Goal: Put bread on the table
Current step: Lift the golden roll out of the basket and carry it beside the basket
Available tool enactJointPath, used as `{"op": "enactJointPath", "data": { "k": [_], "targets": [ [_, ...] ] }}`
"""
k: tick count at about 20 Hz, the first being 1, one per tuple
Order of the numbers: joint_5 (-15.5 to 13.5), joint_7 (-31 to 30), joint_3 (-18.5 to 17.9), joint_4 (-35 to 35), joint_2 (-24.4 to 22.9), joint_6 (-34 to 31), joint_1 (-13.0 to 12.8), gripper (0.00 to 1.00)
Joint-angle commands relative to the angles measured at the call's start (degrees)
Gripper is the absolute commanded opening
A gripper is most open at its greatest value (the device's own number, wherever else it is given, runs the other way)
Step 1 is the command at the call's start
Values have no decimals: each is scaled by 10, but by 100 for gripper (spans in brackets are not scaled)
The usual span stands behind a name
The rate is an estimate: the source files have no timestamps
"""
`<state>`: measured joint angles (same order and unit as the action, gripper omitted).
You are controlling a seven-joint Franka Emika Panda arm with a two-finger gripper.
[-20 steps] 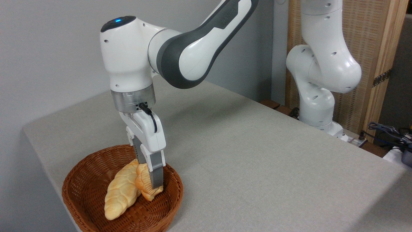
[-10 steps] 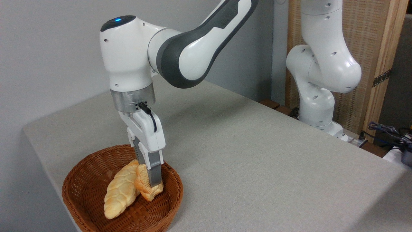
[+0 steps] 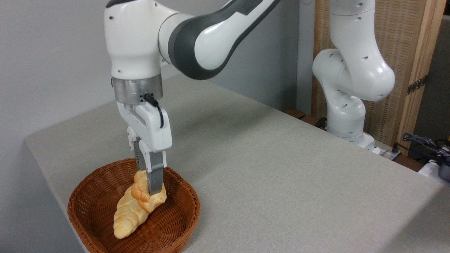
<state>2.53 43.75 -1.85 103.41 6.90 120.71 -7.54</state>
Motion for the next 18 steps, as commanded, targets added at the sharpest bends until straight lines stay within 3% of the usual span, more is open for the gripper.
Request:
{"op": "enactJointPath", "data": {
  "k": [1, 10, 16, 18],
  "targets": [
    [-14, 5, -10, 4, -40, -45, 2, 47],
    [-31, 8, -18, 28, -90, -178, 1, 55],
    [-52, 10, -11, 92, -118, -191, -6, 59],
    [-62, 8, -11, 95, -117, -191, -22, 61]
  ]
}}
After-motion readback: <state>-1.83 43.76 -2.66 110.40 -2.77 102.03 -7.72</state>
